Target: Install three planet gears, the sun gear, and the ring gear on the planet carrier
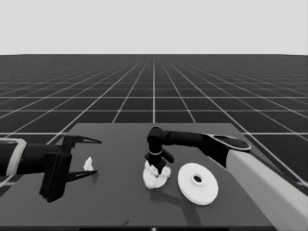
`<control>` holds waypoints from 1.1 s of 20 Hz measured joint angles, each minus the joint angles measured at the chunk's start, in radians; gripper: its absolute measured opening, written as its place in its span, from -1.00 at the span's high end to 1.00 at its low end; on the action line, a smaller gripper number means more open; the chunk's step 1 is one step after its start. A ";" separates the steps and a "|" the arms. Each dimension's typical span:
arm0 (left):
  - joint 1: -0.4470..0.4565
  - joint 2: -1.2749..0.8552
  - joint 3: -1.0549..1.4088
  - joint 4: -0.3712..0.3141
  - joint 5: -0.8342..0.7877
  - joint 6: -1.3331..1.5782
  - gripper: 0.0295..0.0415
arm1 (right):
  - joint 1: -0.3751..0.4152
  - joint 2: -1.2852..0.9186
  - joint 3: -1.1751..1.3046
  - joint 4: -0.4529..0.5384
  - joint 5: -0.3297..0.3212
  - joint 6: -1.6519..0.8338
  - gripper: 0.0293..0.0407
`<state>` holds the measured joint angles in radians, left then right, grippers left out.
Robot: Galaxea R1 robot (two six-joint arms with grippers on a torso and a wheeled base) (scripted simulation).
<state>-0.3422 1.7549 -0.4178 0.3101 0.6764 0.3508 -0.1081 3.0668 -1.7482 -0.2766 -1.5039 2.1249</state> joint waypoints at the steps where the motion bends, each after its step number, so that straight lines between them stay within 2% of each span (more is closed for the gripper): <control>1: 0.000 0.000 0.000 0.000 0.000 0.000 -0.49 | 0.000 0.000 0.000 0.000 0.000 0.010 0.73; 22: 0.000 0.000 0.000 0.000 0.000 0.000 -0.49 | 0.000 0.000 0.000 0.000 0.000 0.230 0.73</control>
<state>-0.3422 1.7549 -0.4178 0.3101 0.6764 0.3508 -0.1081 3.0667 -1.7483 -0.2767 -1.5039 2.3553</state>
